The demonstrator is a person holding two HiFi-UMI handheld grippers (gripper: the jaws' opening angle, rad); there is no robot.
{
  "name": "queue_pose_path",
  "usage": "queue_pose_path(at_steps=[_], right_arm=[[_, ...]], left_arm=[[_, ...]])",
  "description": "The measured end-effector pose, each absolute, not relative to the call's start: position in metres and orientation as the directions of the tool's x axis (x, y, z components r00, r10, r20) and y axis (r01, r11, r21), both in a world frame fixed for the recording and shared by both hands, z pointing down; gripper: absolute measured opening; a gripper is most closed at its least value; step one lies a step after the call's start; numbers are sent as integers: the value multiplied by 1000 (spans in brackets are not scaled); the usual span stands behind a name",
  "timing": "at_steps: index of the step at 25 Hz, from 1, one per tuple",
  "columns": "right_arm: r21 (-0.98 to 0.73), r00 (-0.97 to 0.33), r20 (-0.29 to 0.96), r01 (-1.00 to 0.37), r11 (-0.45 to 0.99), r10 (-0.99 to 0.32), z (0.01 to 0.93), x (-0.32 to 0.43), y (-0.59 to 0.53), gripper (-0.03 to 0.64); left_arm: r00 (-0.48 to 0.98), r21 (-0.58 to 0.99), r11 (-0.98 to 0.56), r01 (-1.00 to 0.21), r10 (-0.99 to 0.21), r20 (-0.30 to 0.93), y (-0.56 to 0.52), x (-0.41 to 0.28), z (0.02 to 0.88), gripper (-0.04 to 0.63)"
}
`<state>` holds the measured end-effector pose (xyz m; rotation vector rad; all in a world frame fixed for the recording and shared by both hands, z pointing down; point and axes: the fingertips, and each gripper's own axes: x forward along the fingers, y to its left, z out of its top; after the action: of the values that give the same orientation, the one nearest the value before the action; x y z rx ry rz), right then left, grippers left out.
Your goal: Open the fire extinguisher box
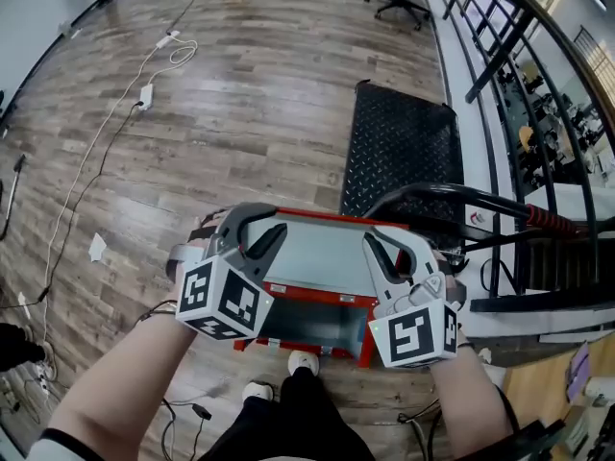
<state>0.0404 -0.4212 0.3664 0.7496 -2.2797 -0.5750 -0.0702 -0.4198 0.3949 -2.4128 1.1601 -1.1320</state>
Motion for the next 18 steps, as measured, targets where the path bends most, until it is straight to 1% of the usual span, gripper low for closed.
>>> queue_pose_path(at_steps=[1, 3, 9, 15, 18], right_arm=[[567, -618, 447, -364, 739, -647, 357, 38, -415, 30], [548, -619, 442, -387, 742, -649, 343, 35, -403, 20], [538, -608, 413, -439, 720, -678, 284, 24, -366, 18], [453, -573, 355, -586, 672, -739, 221, 16, -319, 18], [404, -558, 322, -650, 644, -765, 196, 14, -296, 18]], left_arm=[[399, -488, -660, -571, -743, 538, -414, -70, 384, 91], [420, -477, -655, -586, -749, 513, -402, -68, 363, 43], [482, -512, -649, -562, -761, 435, -362, -65, 291, 25], [596, -415, -688, -595, -724, 346, -305, -70, 222, 17], [665, -333, -736, -589, -676, 318, -271, -69, 196, 15]])
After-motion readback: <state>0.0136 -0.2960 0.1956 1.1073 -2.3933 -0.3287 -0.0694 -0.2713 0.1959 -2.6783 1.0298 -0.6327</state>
